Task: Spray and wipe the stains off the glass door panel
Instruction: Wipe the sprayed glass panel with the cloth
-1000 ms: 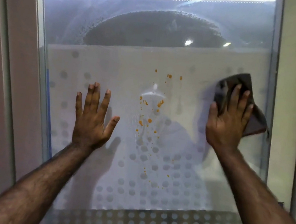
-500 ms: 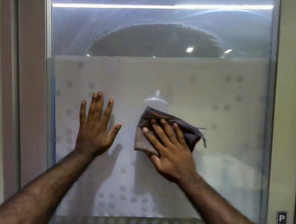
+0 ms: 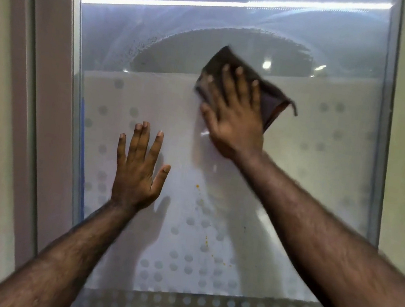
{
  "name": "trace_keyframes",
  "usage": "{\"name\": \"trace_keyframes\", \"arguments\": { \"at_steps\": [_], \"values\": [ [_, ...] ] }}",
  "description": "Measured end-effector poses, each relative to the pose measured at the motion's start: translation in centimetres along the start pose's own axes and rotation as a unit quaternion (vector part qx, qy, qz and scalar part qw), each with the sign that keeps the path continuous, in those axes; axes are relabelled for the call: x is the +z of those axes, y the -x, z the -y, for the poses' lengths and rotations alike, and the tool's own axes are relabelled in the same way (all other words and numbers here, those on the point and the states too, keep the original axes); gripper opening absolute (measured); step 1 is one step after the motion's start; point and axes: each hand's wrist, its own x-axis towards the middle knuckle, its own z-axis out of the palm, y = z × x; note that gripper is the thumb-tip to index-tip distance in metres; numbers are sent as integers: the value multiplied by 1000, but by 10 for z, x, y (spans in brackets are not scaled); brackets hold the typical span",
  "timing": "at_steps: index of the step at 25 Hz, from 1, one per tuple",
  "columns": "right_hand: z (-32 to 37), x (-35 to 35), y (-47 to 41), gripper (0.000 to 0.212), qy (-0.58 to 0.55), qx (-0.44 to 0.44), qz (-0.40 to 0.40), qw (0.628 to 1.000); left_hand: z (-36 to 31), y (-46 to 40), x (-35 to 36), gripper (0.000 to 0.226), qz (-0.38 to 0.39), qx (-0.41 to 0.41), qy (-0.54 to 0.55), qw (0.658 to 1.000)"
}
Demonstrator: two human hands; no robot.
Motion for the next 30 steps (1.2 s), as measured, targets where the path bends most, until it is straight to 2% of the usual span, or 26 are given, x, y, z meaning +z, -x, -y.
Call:
{"name": "trace_keyframes", "arguments": {
  "at_steps": [3,6,8,11,13,15,17,19,22,24,27,30],
  "values": [
    [16,9,87,66,-8,-114,50,992,-1,0,-7,75,-8,-25,21,999],
    [-23,2,155,61,12,-119,63,991,12,4,-14,75,-13,-58,6,998],
    [-56,-6,148,66,39,-60,46,996,29,8,-19,76,-6,-76,-19,997],
    [-79,-10,85,70,36,86,4,996,43,12,-20,78,-3,-120,-19,993],
    [-64,-6,33,70,25,151,-39,988,44,12,-16,78,-15,-131,-3,991],
    [-29,2,-5,72,20,172,-64,983,47,13,-12,79,-25,-124,6,992],
    [17,13,-20,73,12,126,-68,990,51,15,-8,79,-38,-111,5,993],
    [64,29,-3,71,-6,23,-51,998,53,16,-7,80,-51,-110,17,992],
    [103,49,71,67,-39,-110,-10,993,52,15,-10,82,-73,-122,52,988],
    [97,51,125,68,-39,-136,15,990,52,13,-13,83,-71,-126,55,988],
    [57,40,157,71,-4,-93,-5,996,51,16,-14,84,-58,-120,54,990],
    [17,29,98,73,41,37,-46,997,50,15,-14,86,-51,-114,53,991]
  ]
}}
